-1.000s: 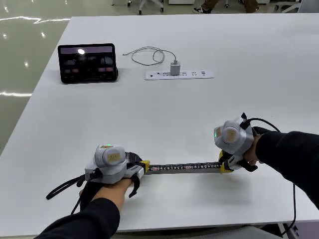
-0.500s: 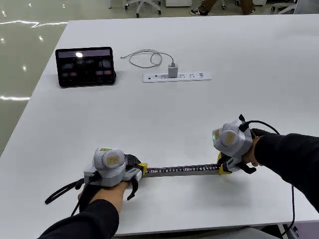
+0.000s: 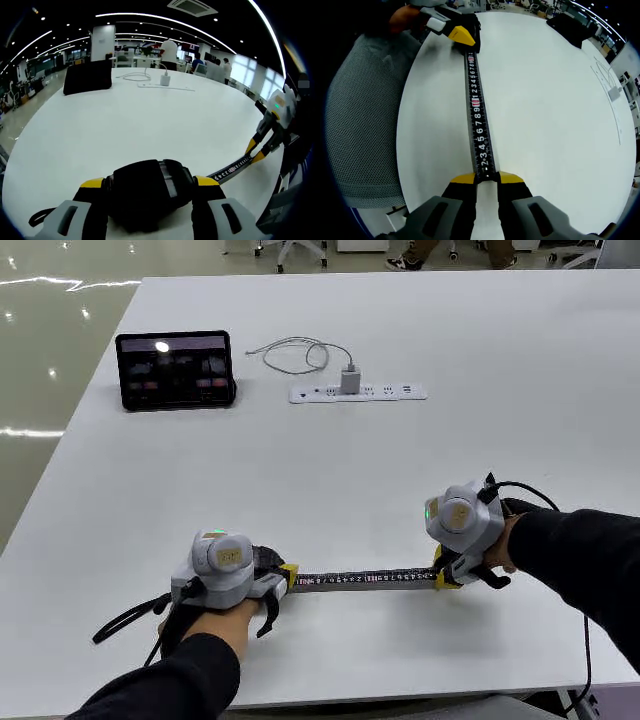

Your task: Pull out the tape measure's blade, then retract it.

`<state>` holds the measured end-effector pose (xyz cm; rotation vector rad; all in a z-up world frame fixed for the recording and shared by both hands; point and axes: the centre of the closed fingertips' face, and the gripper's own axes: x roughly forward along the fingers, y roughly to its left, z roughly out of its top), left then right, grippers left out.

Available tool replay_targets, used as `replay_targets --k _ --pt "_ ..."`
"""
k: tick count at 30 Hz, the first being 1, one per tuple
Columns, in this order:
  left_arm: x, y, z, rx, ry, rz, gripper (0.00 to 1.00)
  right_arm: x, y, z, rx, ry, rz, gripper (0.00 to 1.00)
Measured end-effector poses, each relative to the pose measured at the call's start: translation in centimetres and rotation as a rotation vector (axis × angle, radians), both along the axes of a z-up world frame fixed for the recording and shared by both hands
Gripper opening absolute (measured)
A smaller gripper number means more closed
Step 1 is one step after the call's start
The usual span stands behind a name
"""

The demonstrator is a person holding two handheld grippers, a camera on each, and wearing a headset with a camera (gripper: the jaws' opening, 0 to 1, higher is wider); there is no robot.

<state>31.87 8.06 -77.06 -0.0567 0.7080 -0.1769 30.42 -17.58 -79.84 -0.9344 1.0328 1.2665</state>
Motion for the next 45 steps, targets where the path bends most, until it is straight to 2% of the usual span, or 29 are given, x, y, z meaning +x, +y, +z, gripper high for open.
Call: replay_targets --k 45 --pt "0.0 -0.1 -0.1 0.006 0.007 -0.006 0.64 -0.1 2.7 0.0 0.019 0.004 -0.014 0.11"
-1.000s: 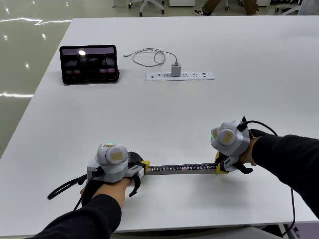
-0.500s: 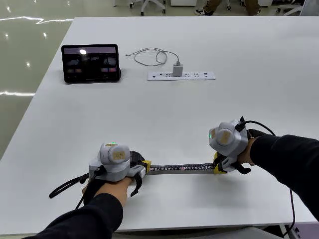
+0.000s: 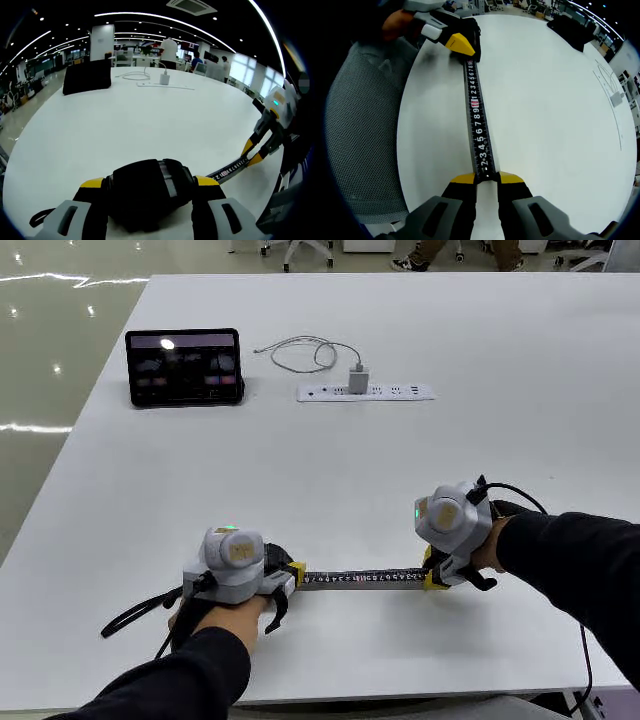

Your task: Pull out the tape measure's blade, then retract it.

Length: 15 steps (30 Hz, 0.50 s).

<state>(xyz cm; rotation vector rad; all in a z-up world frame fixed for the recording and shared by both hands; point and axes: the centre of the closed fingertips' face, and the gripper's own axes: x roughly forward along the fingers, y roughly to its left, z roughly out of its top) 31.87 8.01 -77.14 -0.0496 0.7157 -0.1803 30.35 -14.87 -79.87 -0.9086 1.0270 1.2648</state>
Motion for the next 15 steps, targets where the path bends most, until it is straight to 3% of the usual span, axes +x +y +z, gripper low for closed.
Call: replay_targets --k 15 --pt "0.1 0.0 0.0 0.001 -0.002 -0.001 0.64 -0.2 1.2 0.0 0.019 -0.004 -0.011 0.11"
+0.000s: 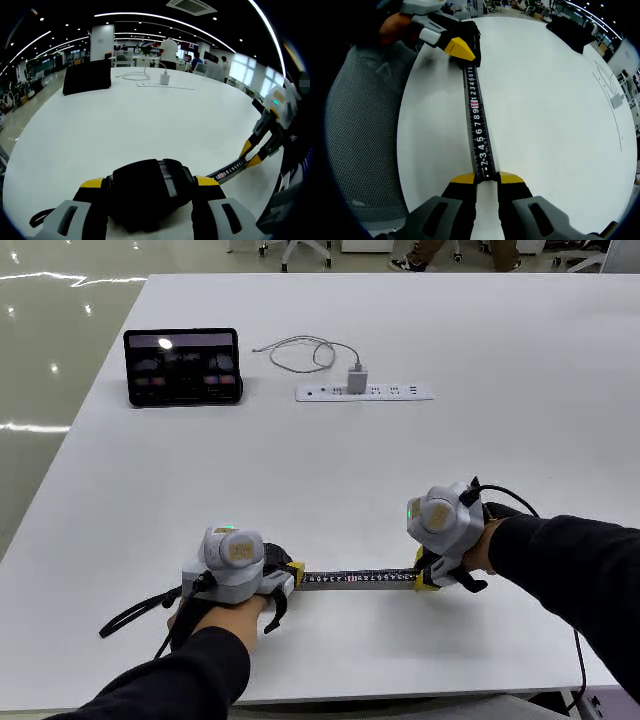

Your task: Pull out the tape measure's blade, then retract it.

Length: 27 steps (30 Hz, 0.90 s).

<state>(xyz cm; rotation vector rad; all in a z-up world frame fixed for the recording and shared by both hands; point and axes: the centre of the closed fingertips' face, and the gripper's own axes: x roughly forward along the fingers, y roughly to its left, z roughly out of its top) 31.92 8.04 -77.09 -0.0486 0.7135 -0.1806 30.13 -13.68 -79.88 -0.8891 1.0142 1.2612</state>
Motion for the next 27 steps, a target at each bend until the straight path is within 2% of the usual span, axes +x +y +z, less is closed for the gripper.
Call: replay_targets --k 27 --pt "0.0 0.0 0.0 0.000 0.004 0.000 0.64 -0.1 2.2 0.1 0.025 0.006 0.006 0.11"
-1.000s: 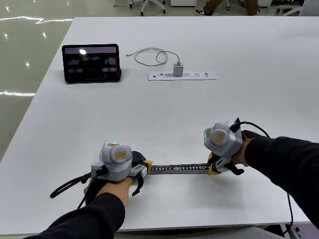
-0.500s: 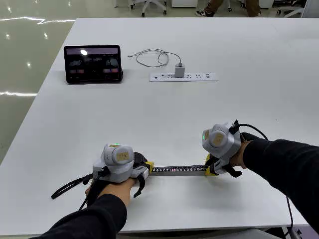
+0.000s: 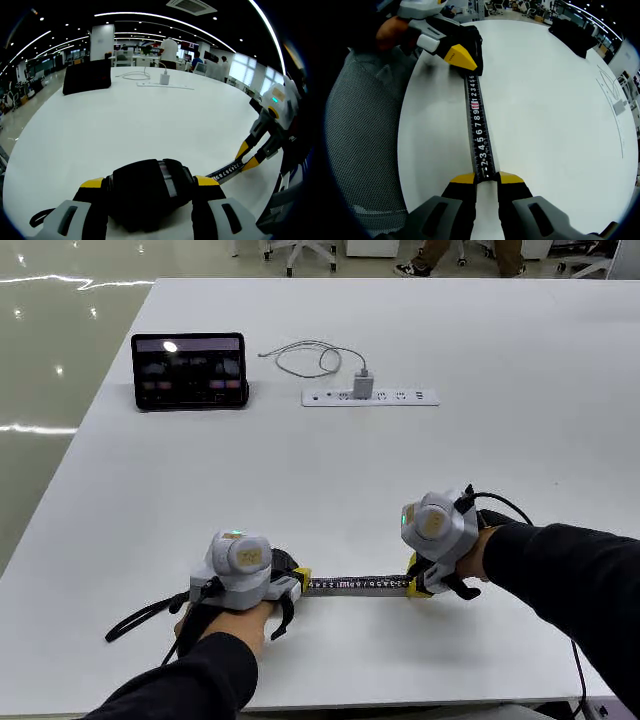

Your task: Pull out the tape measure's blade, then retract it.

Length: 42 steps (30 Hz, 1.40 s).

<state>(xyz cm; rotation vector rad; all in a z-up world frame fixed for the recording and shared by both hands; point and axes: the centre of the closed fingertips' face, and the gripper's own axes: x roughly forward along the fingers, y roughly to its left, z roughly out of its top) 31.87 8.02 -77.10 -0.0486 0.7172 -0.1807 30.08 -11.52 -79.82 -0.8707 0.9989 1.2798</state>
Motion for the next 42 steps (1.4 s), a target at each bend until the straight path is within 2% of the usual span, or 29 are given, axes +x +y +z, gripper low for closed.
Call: replay_targets --k 21,31,42 --pt "0.0 0.0 0.0 -0.002 0.000 -0.001 0.64 -0.1 1.4 0.0 0.013 -0.006 -0.003 0.11" --pt "0.0 0.0 0.0 -0.002 0.003 -0.001 0.64 -0.1 2.2 0.1 0.037 -0.007 -0.015 0.11" --pt "0.0 -0.1 0.0 -0.002 0.003 -0.001 0.64 -0.1 3.0 0.0 0.047 -0.009 0.005 0.11"
